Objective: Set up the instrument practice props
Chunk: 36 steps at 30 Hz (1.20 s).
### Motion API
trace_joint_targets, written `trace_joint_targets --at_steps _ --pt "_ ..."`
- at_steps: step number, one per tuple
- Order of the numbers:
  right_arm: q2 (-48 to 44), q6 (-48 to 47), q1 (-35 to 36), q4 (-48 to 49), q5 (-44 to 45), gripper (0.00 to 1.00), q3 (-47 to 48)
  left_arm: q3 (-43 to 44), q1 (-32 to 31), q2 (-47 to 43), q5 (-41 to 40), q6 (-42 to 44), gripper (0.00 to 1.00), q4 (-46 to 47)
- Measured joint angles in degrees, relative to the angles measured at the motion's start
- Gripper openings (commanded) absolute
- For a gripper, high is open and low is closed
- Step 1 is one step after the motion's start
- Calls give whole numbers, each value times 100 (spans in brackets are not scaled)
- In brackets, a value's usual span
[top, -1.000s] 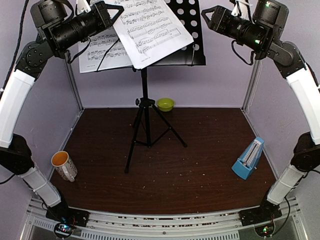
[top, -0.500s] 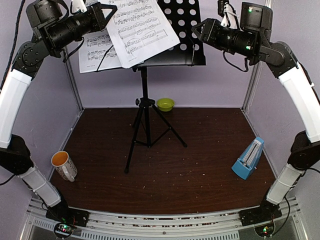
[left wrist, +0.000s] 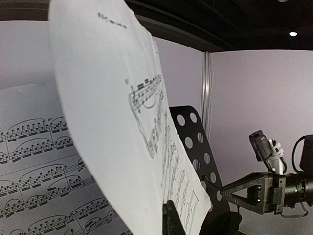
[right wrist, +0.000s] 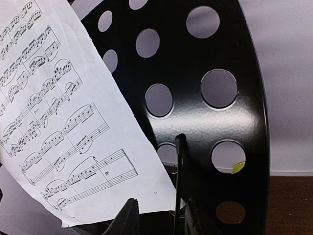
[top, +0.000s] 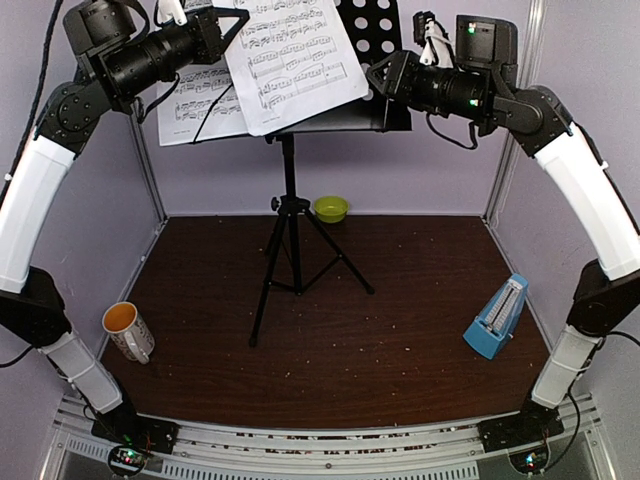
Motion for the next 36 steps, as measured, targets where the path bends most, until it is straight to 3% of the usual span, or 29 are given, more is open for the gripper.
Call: trace_joint_targets --at_steps 7,13,36 --pt "114 85 0 15 -2 20 -2 -2 0 105 94 87 0 140" --pt "138 94 -13 39 17 1 -2 -2 0 105 92 195 0 258" --pt "-507 -566 46 1784 87 0 -1665 109 0 402 149 758 0 275"
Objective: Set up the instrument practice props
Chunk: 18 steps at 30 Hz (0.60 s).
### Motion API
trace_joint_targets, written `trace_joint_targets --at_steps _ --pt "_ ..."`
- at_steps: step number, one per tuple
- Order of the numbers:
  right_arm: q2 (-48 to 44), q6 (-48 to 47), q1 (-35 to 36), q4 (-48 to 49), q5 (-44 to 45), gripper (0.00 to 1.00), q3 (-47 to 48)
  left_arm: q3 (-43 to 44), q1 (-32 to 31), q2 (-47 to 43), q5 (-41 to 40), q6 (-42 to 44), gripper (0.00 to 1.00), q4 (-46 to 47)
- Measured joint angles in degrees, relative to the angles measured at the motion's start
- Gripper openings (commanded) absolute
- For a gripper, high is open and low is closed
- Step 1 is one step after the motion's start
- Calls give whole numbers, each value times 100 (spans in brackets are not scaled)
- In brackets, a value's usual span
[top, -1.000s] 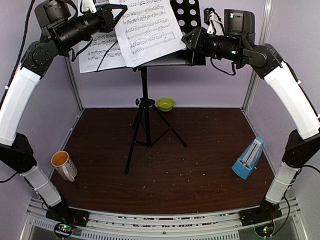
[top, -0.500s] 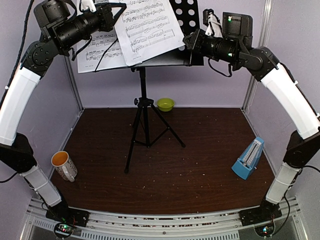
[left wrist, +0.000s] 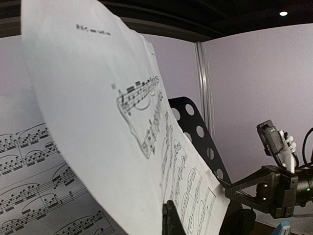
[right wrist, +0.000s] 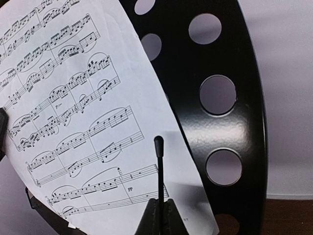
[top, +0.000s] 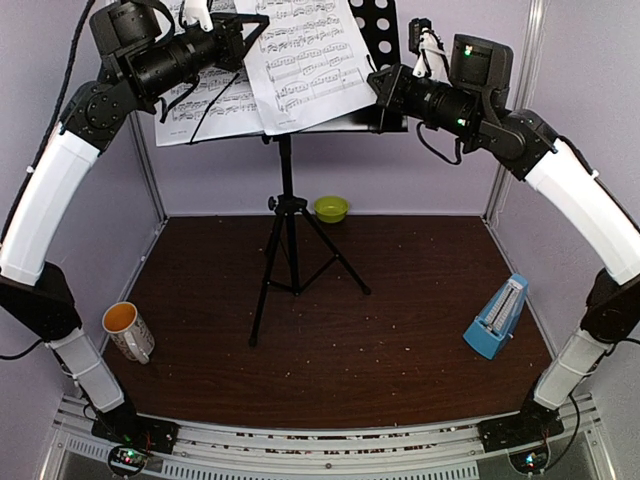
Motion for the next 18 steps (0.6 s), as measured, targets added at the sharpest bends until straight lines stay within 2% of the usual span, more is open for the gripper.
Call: trace_joint_targets --at_steps 18 --pt "-170 -219 107 411 -2 0 -380 420 0 479 1283 1119 0 437"
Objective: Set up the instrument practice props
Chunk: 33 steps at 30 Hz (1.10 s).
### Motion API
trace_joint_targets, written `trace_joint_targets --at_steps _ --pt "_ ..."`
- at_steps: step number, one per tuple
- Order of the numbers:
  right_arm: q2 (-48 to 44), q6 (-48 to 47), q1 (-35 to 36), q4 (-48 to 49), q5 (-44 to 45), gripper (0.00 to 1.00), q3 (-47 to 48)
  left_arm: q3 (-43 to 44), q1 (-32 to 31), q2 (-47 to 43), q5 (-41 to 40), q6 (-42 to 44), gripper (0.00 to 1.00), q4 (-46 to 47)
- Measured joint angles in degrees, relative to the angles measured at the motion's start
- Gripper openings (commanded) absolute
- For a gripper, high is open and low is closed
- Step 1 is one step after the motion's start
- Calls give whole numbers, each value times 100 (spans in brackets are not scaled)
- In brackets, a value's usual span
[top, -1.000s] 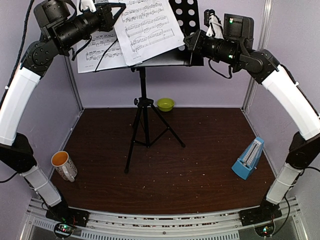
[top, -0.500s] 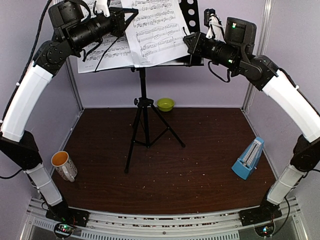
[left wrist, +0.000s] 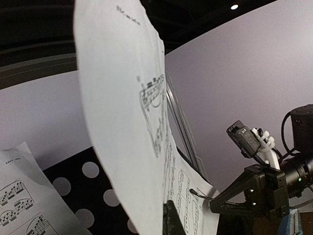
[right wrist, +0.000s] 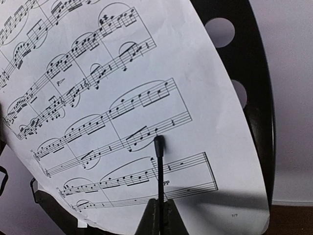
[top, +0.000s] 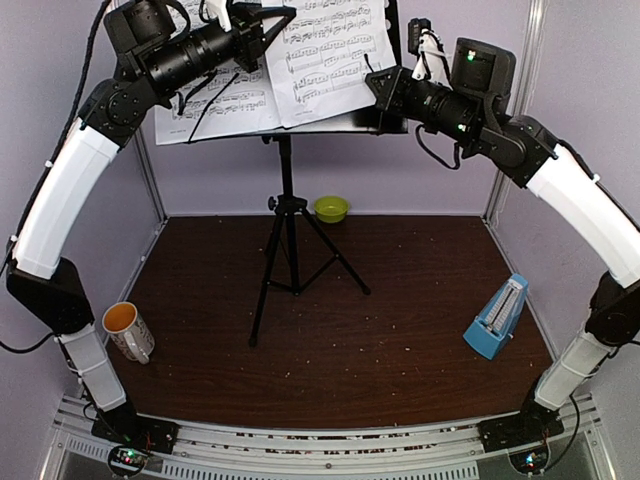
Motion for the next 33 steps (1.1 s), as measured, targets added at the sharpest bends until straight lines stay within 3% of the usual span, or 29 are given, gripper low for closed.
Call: trace_joint_targets --at_steps 11,17,26,33 --pt "-111 -33 17 186 -42 0 -221 157 57 83 752 638 1 -354" --pt "-149 -55 28 232 -85 0 -282 157 57 83 800 699 19 -485" --pt "-225 -74 37 284 -107 0 -398 157 59 83 647 610 28 -428" --pt "-267 -79 39 295 -107 0 -442 157 59 81 332 461 43 -280"
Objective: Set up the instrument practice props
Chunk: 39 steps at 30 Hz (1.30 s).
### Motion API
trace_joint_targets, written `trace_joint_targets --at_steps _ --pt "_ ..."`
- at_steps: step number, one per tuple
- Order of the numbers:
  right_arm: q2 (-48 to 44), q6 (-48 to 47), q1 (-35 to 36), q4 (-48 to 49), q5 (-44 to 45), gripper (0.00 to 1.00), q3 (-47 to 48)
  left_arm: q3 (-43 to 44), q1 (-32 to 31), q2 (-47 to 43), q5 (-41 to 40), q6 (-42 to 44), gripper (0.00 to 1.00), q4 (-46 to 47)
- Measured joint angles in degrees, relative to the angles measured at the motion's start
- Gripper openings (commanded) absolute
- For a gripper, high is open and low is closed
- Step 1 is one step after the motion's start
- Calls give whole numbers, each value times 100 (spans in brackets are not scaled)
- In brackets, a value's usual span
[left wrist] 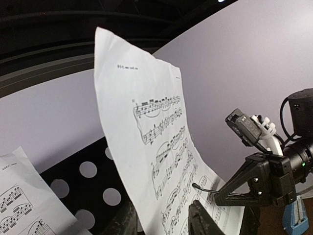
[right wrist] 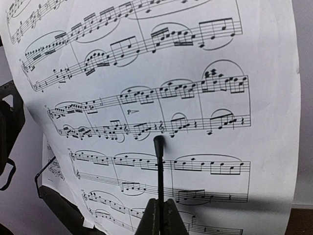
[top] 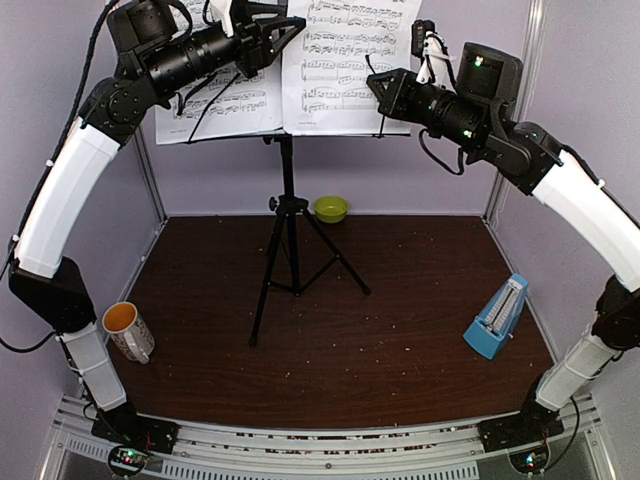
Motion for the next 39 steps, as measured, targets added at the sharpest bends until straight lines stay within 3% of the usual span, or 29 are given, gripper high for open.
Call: trace_joint_targets --at_steps 5,7,14,19,23,26,31,39 --pt "-15 -7 2 15 0 9 -26 -79 0 -44 -201 -151 49 153" --pt "-15 -24 2 9 -2 12 -31 -146 0 -101 -269 -216 57 214" --pt "-15 -79 13 -52 -15 36 -61 -380 0 -393 -389 -369 70 337" --pt "-26 -101 15 -50 -26 48 -61 -610 0 -638 -391 -450 81 433" --pt "-90 -136 15 -50 -26 63 -63 -863 0 -846 -391 -516 88 452" --pt "-214 -164 20 -42 -26 80 -63 -1113 0 -1003 -389 -557 97 444" --pt "-472 -179 20 20 -26 89 -63 -1661 -7 -1344 -389 -601 98 415" --pt "-887 -304 20 72 -20 95 -173 -3027 -111 -2282 -396 -557 98 356"
